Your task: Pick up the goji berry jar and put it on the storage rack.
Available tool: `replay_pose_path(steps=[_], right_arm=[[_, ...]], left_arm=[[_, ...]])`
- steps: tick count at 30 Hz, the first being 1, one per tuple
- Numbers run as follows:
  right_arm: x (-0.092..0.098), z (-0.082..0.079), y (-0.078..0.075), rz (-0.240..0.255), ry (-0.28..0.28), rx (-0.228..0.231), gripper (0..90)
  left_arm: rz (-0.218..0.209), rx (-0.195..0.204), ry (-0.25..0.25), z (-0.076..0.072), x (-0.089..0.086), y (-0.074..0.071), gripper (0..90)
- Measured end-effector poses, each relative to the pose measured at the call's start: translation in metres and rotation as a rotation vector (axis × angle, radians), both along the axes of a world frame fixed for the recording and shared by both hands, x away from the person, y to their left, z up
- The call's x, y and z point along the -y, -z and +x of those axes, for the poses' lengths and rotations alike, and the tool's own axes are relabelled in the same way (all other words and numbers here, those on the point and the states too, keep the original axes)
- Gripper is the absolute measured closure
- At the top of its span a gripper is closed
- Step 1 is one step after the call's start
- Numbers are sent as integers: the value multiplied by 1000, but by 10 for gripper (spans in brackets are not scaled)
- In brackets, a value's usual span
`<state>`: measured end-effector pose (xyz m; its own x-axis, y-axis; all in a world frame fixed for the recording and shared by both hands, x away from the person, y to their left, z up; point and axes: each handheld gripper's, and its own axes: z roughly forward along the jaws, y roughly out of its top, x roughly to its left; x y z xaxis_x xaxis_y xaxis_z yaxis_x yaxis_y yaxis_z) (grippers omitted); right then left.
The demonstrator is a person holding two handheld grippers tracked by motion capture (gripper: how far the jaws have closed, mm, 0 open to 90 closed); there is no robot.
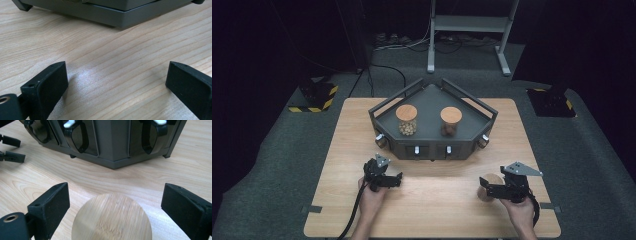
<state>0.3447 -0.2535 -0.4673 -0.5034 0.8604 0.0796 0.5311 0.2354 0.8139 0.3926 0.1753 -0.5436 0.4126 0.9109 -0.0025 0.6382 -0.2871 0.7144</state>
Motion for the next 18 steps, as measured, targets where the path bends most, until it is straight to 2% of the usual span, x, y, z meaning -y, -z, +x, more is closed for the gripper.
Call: replay_pose_path(steps=[18], right_arm=[[0, -6, 20, -6, 1, -35, 84]], left_arm=[[0, 0, 0, 0, 0, 0, 42]])
